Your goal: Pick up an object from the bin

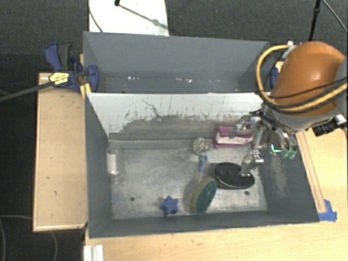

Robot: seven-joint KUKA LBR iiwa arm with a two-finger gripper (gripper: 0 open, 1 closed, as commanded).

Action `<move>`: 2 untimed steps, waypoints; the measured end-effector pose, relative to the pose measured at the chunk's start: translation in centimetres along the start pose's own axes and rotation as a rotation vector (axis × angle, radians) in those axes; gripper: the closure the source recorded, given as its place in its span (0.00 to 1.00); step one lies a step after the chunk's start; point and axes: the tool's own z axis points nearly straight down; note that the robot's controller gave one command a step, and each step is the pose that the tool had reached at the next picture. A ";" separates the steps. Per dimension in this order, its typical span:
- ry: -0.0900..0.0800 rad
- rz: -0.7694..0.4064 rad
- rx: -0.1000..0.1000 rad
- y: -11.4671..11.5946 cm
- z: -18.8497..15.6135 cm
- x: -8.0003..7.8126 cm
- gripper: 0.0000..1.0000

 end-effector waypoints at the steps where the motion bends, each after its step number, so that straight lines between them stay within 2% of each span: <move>1: 0.001 -0.141 -0.001 3.6 8.1 2.8 0.00; 2: -0.013 -0.510 0.003 0.0 15.8 3.2 0.00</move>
Offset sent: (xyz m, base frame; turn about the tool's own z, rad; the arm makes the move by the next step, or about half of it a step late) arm -0.0268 0.0346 -0.0782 -0.1420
